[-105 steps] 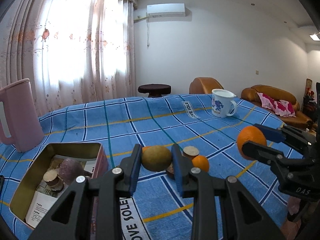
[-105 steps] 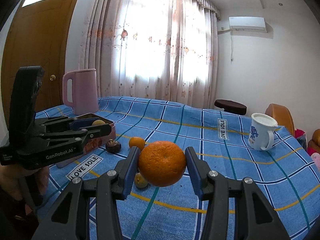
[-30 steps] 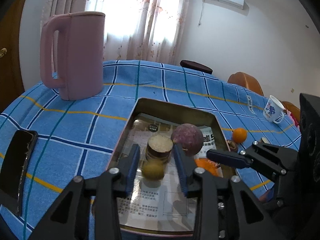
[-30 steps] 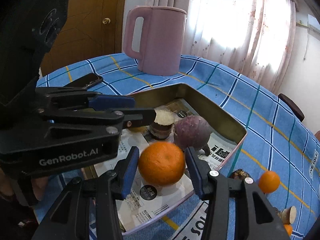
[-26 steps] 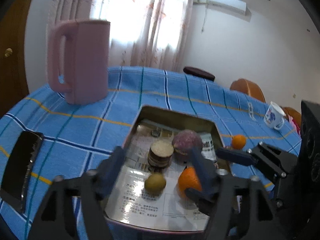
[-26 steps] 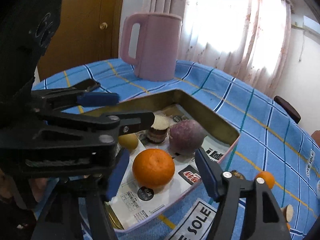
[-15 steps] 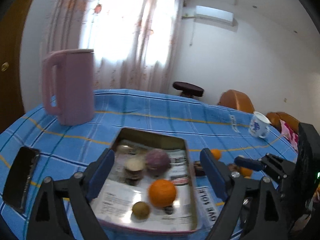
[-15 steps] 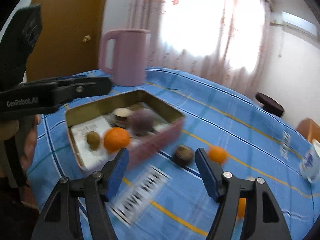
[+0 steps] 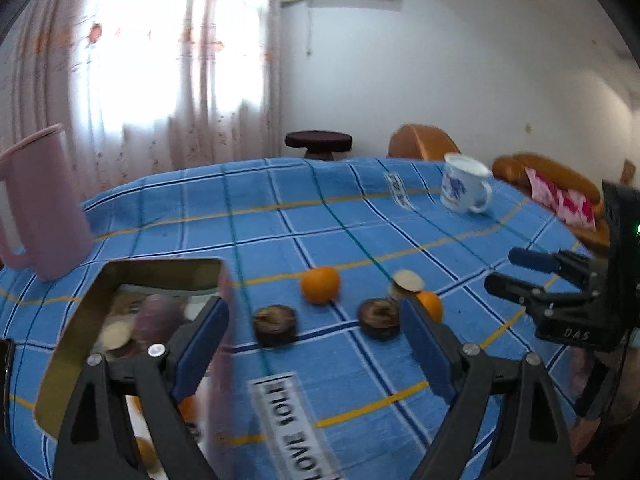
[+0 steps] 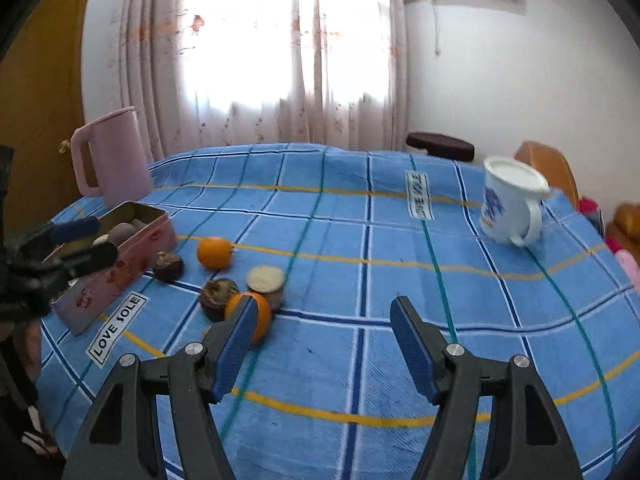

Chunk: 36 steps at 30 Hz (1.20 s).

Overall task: Organize fruits
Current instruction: 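Move the right gripper to the small yellow-brown fruit and close on it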

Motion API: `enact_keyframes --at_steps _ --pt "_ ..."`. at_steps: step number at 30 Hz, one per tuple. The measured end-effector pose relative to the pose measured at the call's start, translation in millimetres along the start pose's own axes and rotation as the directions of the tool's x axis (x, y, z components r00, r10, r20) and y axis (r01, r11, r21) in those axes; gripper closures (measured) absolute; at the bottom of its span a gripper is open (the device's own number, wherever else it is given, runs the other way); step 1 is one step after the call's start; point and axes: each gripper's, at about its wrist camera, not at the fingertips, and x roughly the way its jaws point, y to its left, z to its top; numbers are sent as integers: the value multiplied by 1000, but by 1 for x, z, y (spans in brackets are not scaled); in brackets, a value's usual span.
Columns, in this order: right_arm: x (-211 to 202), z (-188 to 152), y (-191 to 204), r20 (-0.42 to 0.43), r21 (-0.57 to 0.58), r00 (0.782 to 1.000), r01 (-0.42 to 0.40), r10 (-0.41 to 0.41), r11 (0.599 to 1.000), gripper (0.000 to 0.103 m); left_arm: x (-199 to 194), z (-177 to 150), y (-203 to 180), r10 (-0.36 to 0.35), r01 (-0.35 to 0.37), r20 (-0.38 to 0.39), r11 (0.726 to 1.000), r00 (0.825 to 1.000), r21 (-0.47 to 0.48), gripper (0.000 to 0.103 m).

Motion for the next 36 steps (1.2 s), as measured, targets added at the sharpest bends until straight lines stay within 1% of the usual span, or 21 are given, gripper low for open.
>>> enact_keyframes --at_steps 3,5,9,11,13,14,15,16,24,27,29,30,31,34,36 --pt "5 -1 2 -36 -2 999 -36 36 999 33 14 2 -11 14 -14 -27 1000 1000 27 13" --pt "11 0 14 -53 -24 997 -65 63 998 33 19 4 -11 20 -19 -38 1000 999 18 13" --pt "18 -3 38 -95 -59 989 -121 115 991 34 19 4 -4 44 -44 -35 999 998 3 13" --pt "25 -7 50 -134 -81 983 -137 126 987 39 18 3 2 46 -47 -29 999 999 -17 13" --pt "37 -8 60 -182 -87 975 -142 125 986 54 15 3 8 55 -55 -21 998 998 -26 13" --pt "40 -8 62 -193 -87 973 -145 126 986 56 15 2 8 56 -57 -19 998 998 -28 13" --pt "42 -8 63 -196 -87 972 -148 128 985 59 14 2 9 54 -55 -17 998 998 -32 13" --pt "44 -8 65 -201 -86 971 -148 128 985 59 14 2 10 51 -51 -15 998 999 -35 13" --pt "48 -12 71 -242 -117 967 -112 81 987 60 16 -1 11 32 -33 -21 999 999 -35 13" --pt "46 -17 71 -252 -109 963 -122 91 987 62 16 -1 12 43 -44 -18 998 999 -37 13" --pt "48 -18 73 -264 -97 958 -144 114 985 65 18 0 12 44 -45 -21 998 999 -41 13" --pt "48 -16 72 -262 -88 957 -155 128 984 72 19 0 11 39 -40 -25 998 999 -40 13" --pt "49 -15 71 -259 -81 956 -164 138 983 76 19 0 9 36 -37 -27 999 999 -34 13" --pt "49 -14 73 -259 -77 951 -195 169 978 77 20 0 3 22 -22 -25 1000 999 -14 13" --pt "42 -13 76 -228 -97 959 -194 168 976 77 21 0 1 9 -10 -23 1000 1000 -19 13"
